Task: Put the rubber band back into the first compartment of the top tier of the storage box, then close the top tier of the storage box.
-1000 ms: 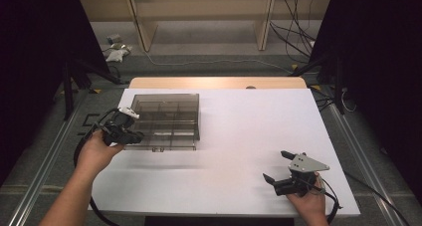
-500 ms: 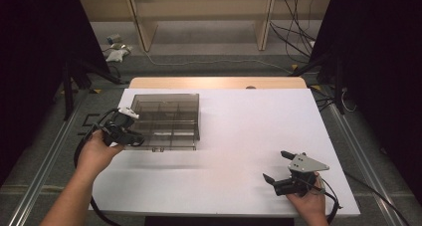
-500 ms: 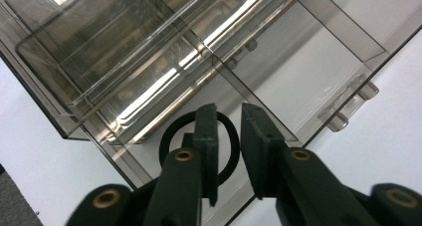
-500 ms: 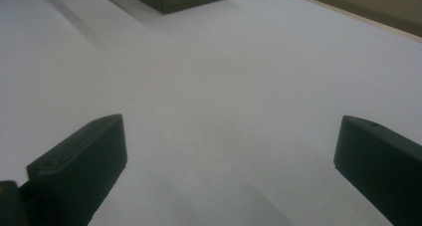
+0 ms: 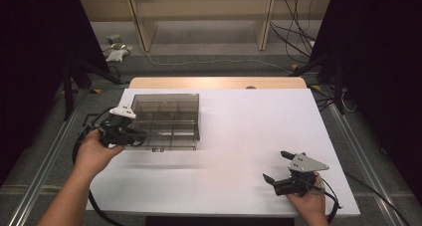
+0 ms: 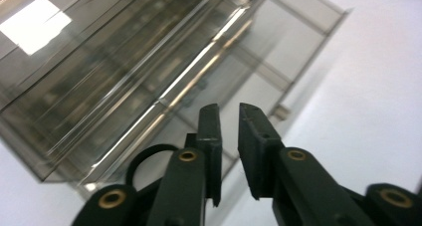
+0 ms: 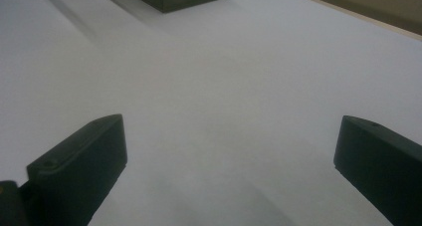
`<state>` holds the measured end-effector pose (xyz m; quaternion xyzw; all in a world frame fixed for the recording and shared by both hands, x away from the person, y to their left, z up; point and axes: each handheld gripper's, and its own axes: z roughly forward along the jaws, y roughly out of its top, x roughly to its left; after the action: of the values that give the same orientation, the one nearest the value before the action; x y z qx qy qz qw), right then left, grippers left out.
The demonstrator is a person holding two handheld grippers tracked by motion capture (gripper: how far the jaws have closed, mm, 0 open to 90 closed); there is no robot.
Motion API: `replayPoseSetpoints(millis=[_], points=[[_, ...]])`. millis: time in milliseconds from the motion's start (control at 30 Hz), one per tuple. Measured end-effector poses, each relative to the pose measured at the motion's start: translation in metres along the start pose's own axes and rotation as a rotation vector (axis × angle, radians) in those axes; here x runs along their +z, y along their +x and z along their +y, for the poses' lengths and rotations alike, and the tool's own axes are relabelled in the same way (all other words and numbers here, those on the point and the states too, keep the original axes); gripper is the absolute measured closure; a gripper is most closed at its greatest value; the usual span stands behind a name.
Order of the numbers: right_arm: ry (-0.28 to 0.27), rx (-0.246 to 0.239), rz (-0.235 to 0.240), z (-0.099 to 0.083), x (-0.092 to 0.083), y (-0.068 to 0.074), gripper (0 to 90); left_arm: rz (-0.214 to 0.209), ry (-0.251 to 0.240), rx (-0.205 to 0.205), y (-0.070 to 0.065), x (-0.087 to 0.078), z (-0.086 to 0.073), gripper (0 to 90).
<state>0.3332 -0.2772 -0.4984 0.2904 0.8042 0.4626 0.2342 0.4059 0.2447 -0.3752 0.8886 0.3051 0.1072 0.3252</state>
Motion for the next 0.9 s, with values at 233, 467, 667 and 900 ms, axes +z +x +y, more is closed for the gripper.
replayPoseSetpoints(millis=[233,467,667,900], points=[[0.000,0.001,-0.001,0.000,0.000,0.000,1.4,-0.037,0.013,0.063,-0.012,-0.005,0.005,89.3],[-0.001,0.001,-0.002,0.000,0.000,0.000,1.4,-0.058,0.056,0.114,-0.019,-0.003,0.004,89.3],[-0.002,0.001,-0.003,0.000,0.000,0.000,1.4,-0.075,0.093,0.137,-0.022,0.003,0.001,89.3],[-0.002,0.000,-0.004,0.000,0.000,0.000,1.4,-0.091,0.155,0.155,-0.025,0.011,0.000,89.3]])
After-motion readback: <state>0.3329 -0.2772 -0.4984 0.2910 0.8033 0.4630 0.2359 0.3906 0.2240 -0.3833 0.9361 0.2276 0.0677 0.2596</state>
